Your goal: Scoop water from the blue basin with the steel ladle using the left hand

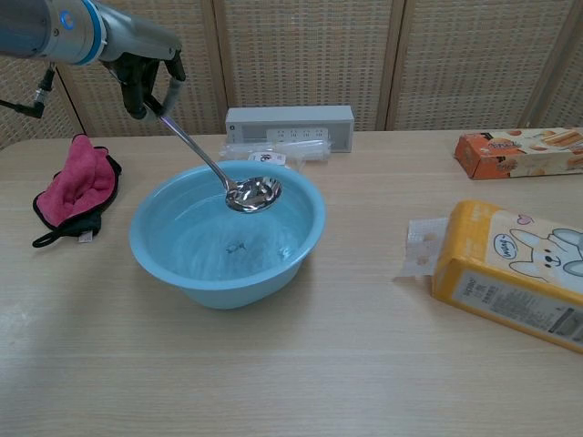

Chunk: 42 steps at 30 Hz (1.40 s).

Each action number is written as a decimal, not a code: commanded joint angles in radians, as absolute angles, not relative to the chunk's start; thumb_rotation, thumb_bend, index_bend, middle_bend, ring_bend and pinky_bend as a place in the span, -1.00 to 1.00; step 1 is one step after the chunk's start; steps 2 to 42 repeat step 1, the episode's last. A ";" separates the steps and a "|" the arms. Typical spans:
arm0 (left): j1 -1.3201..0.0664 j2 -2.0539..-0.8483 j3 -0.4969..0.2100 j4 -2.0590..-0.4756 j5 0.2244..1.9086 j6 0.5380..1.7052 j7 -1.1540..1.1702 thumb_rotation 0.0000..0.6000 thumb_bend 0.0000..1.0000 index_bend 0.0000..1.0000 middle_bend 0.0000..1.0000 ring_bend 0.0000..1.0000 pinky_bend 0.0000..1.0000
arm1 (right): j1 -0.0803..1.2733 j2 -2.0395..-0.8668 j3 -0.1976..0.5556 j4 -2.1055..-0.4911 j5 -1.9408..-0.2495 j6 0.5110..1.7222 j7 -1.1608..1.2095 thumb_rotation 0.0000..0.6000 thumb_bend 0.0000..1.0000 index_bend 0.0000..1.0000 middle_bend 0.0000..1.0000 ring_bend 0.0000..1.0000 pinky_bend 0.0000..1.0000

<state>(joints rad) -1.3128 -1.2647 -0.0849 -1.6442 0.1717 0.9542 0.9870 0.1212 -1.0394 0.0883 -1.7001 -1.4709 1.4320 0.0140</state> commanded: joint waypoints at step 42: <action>-1.329 -1.241 -0.085 -1.672 0.151 0.973 1.007 1.00 0.71 1.00 0.98 0.91 1.00 | 0.121 -1.038 0.088 -1.701 -1.472 1.432 0.016 1.00 -1.00 -1.00 -1.00 -1.00 -1.00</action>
